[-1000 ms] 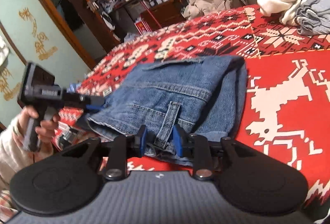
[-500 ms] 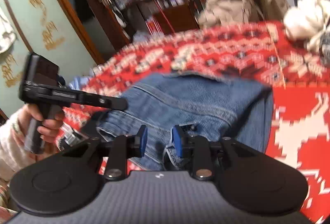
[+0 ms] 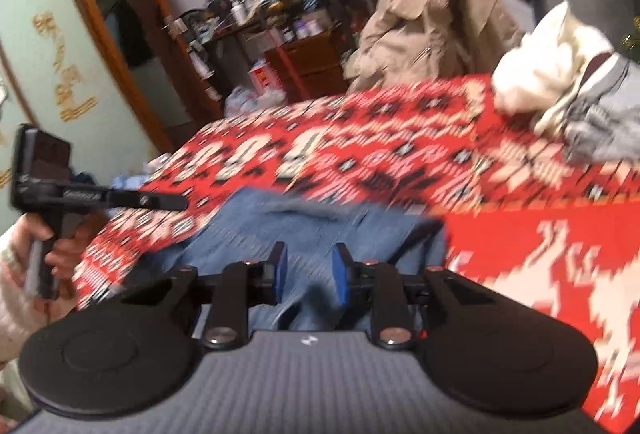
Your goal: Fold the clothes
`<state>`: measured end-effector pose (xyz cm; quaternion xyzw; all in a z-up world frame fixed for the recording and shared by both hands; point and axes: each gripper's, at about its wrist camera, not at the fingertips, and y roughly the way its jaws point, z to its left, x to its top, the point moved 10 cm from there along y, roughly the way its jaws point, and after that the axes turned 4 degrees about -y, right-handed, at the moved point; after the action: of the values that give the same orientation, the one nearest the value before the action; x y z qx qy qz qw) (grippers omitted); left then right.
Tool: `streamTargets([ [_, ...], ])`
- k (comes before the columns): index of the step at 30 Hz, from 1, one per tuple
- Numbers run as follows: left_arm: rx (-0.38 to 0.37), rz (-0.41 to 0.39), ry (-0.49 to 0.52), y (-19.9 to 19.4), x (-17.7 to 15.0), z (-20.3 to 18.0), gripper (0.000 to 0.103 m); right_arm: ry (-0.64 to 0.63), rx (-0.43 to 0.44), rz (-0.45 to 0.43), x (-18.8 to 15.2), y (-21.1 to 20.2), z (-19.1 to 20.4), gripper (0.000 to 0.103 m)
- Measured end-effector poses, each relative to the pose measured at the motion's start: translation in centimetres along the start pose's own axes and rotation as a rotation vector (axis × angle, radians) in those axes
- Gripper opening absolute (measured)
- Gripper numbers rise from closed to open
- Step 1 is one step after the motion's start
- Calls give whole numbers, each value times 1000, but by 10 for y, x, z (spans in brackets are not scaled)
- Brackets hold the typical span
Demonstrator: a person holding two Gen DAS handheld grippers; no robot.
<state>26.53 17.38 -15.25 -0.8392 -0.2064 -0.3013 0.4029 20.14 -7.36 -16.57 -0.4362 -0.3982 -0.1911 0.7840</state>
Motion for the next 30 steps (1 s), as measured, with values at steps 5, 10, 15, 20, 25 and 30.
streamTargets([
  [5, 13, 50, 41, 41, -10, 4, 10, 27, -40, 19, 3, 33, -28, 11],
  [10, 1, 55, 10, 41, -22, 21, 3, 19, -32, 54, -26, 46, -45, 0],
  [15, 31, 53, 22, 30, -19, 23, 2, 52, -20, 51, -30, 34, -53, 0],
  [20, 60, 26, 70, 35, 4, 11, 5, -11, -16, 23, -5, 27, -36, 2],
  [25, 63, 54, 92, 69, 10, 3, 5, -26, 6, 8, 22, 62, -16, 4],
  [30, 49, 63, 26, 73, -1, 26, 3, 16, -6, 42, 8, 86, -28, 0],
])
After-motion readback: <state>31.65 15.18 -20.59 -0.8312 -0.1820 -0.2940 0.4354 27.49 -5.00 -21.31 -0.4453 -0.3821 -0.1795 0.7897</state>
